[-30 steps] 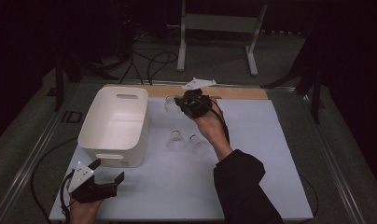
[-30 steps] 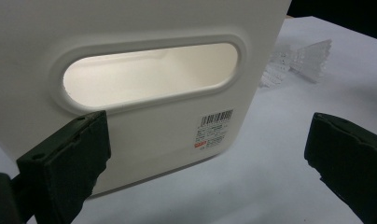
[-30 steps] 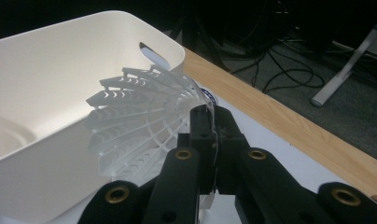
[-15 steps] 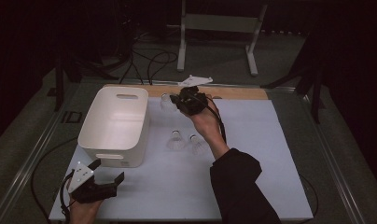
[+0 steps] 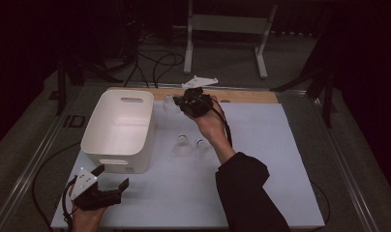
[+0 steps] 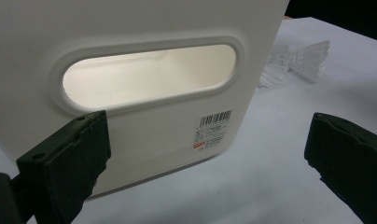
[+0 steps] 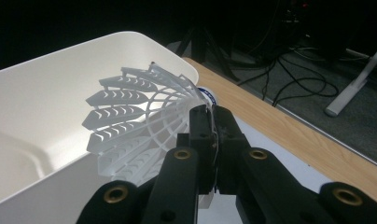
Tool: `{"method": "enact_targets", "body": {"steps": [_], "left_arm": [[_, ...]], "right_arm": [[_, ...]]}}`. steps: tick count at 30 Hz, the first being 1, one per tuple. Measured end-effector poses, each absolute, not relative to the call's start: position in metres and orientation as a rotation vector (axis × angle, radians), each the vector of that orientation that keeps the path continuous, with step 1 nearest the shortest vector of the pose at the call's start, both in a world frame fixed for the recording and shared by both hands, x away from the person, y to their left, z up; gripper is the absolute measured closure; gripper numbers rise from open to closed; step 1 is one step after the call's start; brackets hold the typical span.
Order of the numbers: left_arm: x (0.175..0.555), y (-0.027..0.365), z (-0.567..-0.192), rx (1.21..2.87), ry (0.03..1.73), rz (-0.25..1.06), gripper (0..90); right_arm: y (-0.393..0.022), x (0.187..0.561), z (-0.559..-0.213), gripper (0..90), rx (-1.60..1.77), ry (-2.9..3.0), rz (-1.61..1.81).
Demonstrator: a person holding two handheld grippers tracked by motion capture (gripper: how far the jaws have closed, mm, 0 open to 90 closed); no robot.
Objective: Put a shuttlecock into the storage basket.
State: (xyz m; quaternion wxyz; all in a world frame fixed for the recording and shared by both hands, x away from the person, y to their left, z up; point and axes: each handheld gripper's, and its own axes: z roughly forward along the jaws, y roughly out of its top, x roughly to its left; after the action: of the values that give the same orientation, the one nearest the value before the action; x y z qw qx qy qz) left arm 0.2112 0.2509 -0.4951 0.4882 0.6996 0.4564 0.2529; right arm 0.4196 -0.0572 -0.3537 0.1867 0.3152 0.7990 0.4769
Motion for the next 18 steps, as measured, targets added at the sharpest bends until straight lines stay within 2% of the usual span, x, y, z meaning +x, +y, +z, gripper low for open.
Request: {"method": "enact_targets", "body": {"steps": [18], "left_arm": [[0.211,0.251,-0.495,1.701,1.109,0.612,1.0]], "right_arm": [[-0.042,0.419,-0.351,88.3,0.882,2.271,1.405]]}}
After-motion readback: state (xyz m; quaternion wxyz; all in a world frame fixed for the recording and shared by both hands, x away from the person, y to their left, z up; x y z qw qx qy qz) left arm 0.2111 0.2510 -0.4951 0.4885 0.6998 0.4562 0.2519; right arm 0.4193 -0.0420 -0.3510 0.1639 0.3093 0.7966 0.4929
